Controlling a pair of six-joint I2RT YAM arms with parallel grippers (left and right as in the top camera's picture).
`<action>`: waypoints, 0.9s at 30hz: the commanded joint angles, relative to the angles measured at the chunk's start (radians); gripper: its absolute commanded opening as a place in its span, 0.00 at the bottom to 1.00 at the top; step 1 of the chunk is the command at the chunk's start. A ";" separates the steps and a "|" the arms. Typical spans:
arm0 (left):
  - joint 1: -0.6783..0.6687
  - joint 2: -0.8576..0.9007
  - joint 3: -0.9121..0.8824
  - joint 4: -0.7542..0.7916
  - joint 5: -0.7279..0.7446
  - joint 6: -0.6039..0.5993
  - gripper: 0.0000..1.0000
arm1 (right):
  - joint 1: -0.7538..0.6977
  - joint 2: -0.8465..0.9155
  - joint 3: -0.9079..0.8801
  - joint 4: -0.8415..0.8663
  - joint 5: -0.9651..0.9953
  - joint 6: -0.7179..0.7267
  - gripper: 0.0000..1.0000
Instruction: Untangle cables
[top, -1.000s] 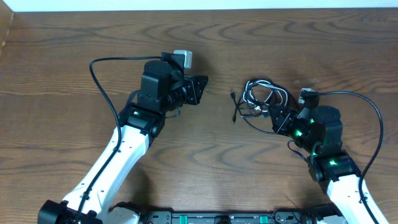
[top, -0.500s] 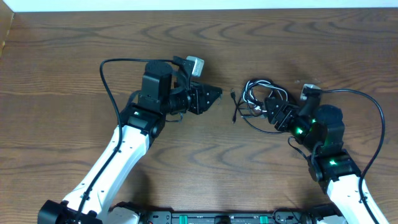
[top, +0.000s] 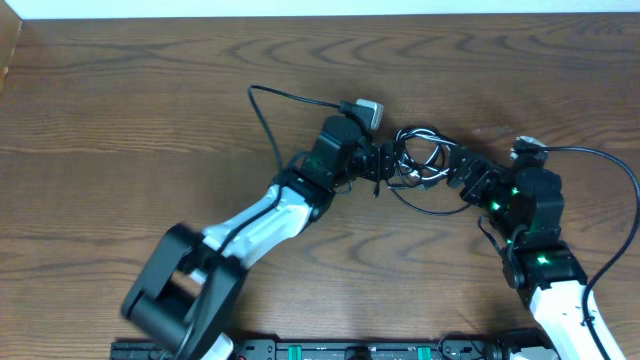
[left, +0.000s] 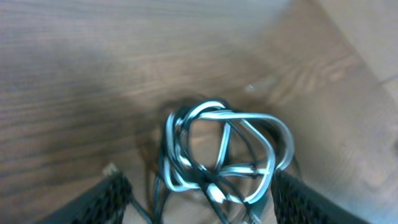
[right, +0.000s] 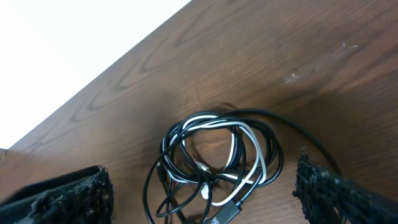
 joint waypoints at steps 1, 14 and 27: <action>0.002 0.105 0.011 0.107 -0.044 -0.003 0.68 | -0.016 -0.018 0.016 -0.003 -0.043 -0.018 0.92; -0.063 0.341 0.011 0.379 -0.081 -0.010 0.58 | -0.016 -0.017 0.016 -0.115 -0.049 -0.018 0.93; -0.104 0.342 0.011 0.309 -0.166 -0.010 0.08 | -0.016 -0.015 0.016 -0.206 -0.050 -0.018 0.92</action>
